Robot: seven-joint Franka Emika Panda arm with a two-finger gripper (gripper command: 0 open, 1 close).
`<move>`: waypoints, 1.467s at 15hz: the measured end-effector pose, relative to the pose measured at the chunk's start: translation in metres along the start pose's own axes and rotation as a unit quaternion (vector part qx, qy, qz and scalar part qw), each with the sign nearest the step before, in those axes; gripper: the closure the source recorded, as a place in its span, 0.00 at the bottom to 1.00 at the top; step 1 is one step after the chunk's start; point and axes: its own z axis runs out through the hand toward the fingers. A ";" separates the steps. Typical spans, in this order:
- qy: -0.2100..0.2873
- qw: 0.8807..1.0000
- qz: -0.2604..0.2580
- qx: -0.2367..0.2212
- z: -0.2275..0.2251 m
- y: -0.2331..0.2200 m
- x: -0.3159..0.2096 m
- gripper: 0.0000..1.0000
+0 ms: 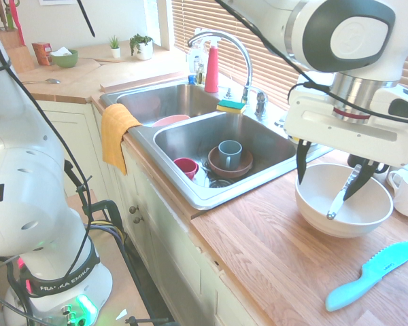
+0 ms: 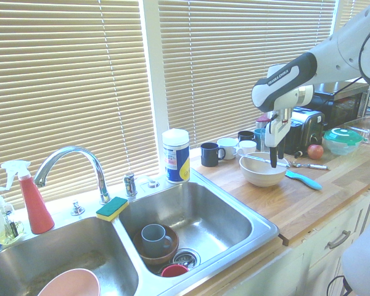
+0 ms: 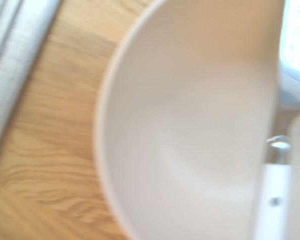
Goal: Put the knife into the sink
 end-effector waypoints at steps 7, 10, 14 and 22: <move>-0.016 1.000 0.002 0.006 0.019 0.016 0.015 1.00; -0.021 1.000 0.004 0.009 0.024 0.020 0.015 1.00; -0.025 1.000 0.004 0.011 0.026 0.019 0.015 1.00; -0.035 0.999 0.000 0.010 0.037 0.014 0.017 1.00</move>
